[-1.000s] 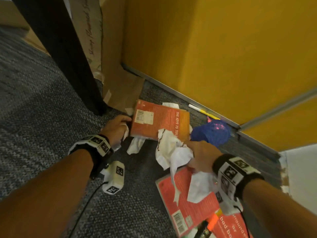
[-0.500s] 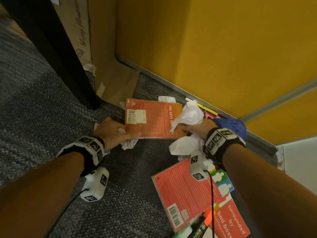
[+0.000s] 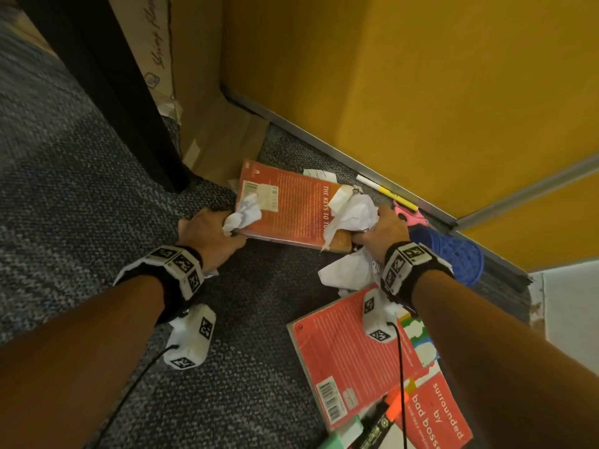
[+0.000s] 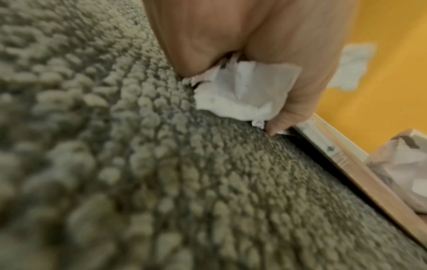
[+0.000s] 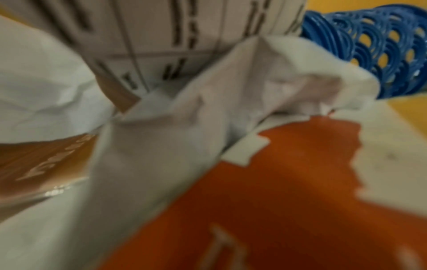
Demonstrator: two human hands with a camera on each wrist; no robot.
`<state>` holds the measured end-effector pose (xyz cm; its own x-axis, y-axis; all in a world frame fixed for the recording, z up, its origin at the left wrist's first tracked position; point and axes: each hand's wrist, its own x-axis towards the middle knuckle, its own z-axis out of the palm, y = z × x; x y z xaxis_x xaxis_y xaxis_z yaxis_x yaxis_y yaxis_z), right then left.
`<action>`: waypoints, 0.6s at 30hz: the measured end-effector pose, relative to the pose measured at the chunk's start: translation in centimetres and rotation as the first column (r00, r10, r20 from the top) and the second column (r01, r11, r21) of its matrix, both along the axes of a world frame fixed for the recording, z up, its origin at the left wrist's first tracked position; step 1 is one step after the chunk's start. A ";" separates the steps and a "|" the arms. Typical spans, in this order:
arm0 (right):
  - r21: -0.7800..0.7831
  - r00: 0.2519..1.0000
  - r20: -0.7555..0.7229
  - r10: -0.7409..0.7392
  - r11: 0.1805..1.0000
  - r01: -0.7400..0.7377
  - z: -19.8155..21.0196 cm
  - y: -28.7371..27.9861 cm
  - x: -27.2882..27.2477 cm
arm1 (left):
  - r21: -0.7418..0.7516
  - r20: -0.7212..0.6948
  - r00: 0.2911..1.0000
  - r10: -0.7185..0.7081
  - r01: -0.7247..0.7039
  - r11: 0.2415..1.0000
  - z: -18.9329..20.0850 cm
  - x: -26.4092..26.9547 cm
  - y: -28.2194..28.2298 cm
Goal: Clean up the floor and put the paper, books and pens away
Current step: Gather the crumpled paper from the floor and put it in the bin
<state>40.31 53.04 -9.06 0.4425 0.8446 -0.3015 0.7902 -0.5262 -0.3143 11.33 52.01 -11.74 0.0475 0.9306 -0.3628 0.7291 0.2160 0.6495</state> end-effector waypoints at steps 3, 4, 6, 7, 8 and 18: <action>-0.015 1.000 0.018 -0.023 1.000 0.023 0.6 0.5 -0.7 | 0.003 -0.025 0.999 0.042 -0.042 0.999 0.6 0.6 -0.1; -0.024 0.999 0.029 -0.026 0.999 0.027 0.8 0.7 -1.0 | -0.038 -0.012 0.998 0.069 -0.069 0.997 1.0 0.7 -0.1; -0.055 0.999 0.052 -0.014 0.998 0.017 1.1 0.9 -1.5 | -0.112 0.080 0.988 0.132 -0.123 0.986 1.1 0.6 -0.1; -0.065 0.999 0.049 -0.018 0.998 0.021 1.0 1.1 -1.6 | -0.131 0.127 0.981 0.145 -0.129 0.983 1.0 0.5 -0.2; -0.062 0.999 0.038 -0.026 0.998 0.028 0.9 1.2 -1.6 | -0.133 0.149 0.981 0.124 -0.105 0.986 0.9 0.3 0.0; 0.112 0.907 -0.252 -0.338 0.920 0.375 3.9 -1.5 2.2 | -0.156 0.115 0.984 0.135 -0.117 0.981 0.5 -0.1 0.8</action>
